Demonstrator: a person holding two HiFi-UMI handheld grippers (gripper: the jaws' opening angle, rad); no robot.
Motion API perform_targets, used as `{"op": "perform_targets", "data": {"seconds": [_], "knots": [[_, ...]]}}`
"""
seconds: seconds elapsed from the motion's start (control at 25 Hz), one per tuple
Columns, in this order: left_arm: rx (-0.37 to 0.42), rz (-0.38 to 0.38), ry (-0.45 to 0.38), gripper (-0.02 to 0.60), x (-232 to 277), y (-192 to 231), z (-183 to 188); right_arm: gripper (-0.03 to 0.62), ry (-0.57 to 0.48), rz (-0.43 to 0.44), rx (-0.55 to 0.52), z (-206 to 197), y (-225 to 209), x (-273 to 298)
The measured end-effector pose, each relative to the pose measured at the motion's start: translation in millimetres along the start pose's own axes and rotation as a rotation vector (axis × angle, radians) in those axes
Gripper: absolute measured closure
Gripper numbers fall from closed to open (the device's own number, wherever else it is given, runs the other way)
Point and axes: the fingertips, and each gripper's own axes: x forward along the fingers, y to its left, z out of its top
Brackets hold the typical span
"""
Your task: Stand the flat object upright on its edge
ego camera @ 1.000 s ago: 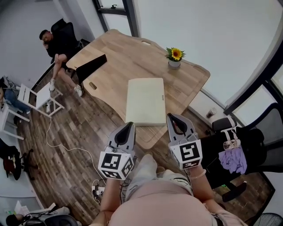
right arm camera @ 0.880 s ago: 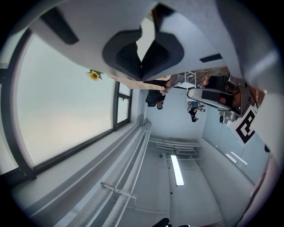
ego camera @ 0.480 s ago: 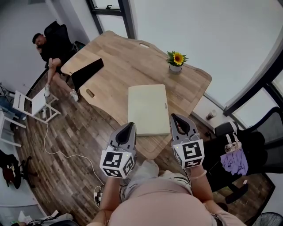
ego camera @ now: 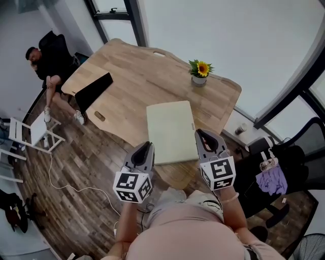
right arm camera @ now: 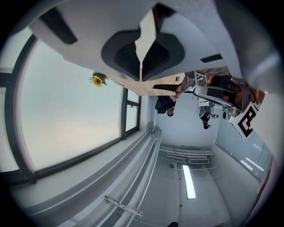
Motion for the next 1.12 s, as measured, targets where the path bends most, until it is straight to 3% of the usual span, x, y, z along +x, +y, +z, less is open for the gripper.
{"op": "perform_targets", "data": {"seconds": [0.32, 0.44, 1.12], "knots": [[-0.027, -0.044, 0.077, 0.564, 23.7, 27.8, -13.2, 0.535, 0.067, -0.001, 0.023, -14.2, -2.4, 27.7], [-0.035, -0.049, 0.108, 0.518, 34.2, 33.0, -20.5, 0.527, 0.088, 0.005, 0.039, -23.7, -9.0, 37.4], [-0.18, 0.044, 0.223, 0.471, 93.6, 69.4, -57.7, 0.496, 0.235, 0.13, 0.069, -80.5, -40.7, 104.0]]}}
